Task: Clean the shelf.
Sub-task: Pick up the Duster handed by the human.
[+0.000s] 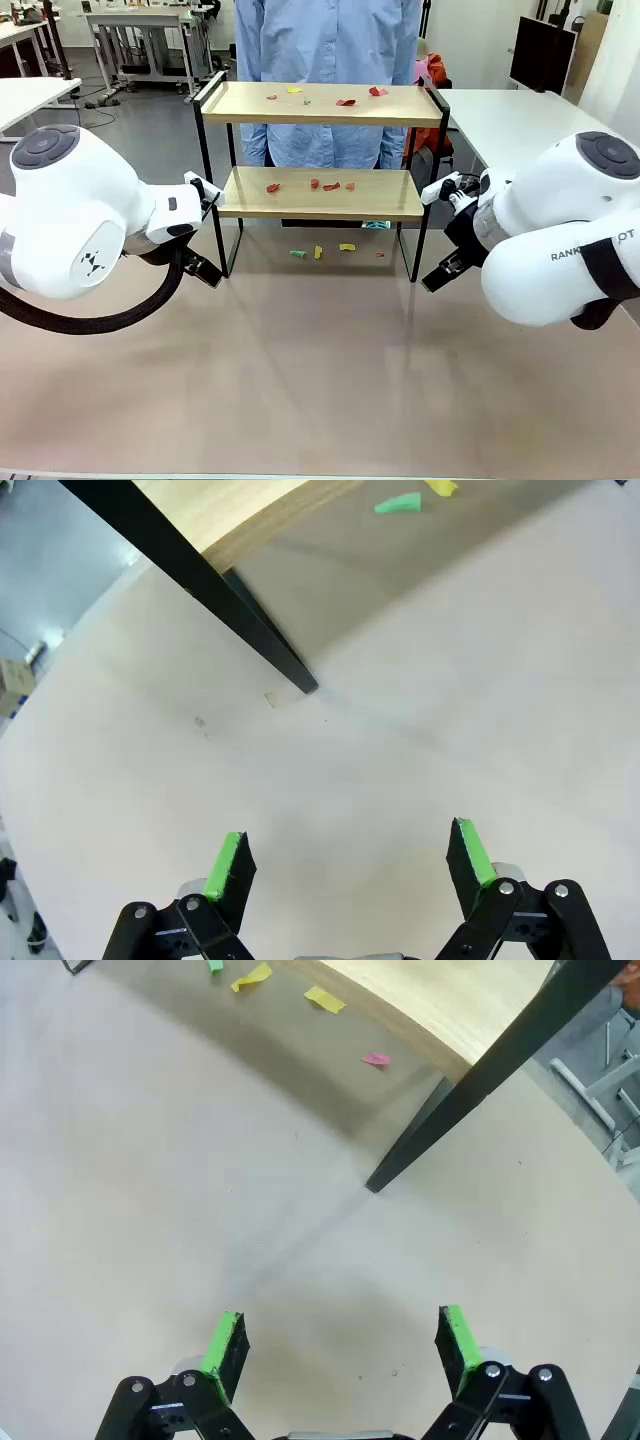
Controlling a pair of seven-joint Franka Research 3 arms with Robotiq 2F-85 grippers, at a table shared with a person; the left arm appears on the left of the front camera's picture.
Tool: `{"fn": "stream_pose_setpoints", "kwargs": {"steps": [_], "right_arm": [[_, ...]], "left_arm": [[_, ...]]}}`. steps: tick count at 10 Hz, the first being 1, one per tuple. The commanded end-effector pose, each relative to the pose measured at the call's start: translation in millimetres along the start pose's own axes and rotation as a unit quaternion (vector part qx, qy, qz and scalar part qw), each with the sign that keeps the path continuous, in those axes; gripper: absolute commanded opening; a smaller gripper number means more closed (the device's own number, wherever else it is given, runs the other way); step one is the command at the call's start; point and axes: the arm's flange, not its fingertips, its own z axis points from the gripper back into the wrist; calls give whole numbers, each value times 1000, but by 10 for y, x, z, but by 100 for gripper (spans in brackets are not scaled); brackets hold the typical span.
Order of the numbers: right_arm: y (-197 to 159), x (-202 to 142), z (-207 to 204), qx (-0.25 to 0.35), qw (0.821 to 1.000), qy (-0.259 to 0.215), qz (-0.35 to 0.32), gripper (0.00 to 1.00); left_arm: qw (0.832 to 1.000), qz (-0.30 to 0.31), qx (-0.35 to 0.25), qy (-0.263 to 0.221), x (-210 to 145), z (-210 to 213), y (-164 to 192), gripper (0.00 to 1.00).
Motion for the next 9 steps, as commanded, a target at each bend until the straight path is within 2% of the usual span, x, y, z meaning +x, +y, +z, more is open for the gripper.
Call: {"fn": "stream_pose_setpoints", "kwargs": {"steps": [1, 9], "right_arm": [[0, 0, 1, 0, 1000, 0, 0, 100], [0, 0, 1, 0, 1000, 0, 0, 100]], "left_arm": [[1000, 0, 0, 0, 0, 1, 0, 100], [1000, 0, 0, 0, 0, 1, 0, 100]]}}
